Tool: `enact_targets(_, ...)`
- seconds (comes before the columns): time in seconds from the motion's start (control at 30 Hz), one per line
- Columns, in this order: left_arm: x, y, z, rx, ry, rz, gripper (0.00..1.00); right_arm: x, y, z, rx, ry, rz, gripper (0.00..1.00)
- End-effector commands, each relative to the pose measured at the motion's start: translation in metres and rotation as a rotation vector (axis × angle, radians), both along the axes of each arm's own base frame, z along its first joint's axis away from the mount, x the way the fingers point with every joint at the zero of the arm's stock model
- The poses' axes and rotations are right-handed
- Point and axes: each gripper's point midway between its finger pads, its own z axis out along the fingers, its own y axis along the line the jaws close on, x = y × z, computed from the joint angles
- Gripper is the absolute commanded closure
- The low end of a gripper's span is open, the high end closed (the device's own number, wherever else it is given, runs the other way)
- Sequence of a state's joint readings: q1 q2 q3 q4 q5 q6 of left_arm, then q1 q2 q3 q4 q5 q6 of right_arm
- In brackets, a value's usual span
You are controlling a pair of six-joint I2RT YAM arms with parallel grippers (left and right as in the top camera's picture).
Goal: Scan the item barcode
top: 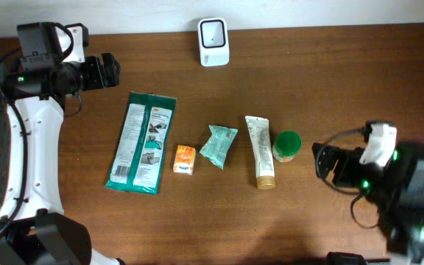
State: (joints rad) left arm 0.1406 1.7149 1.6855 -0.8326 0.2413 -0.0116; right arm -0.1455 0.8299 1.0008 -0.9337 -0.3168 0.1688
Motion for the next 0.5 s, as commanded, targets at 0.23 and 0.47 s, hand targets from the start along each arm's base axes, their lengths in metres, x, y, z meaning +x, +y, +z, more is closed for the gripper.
enact_targets(0.23,0.001,-0.002,0.014,-0.005,-0.034,-0.014,0.01,0.077,0.009,-0.043,0.146,0.338,0.096,0.02)
enact_targets(0.47,0.001,-0.003,0.014,-0.005,-0.034,-0.014,0.01,0.092,0.033,-0.107,0.012,0.523,0.100,0.02)
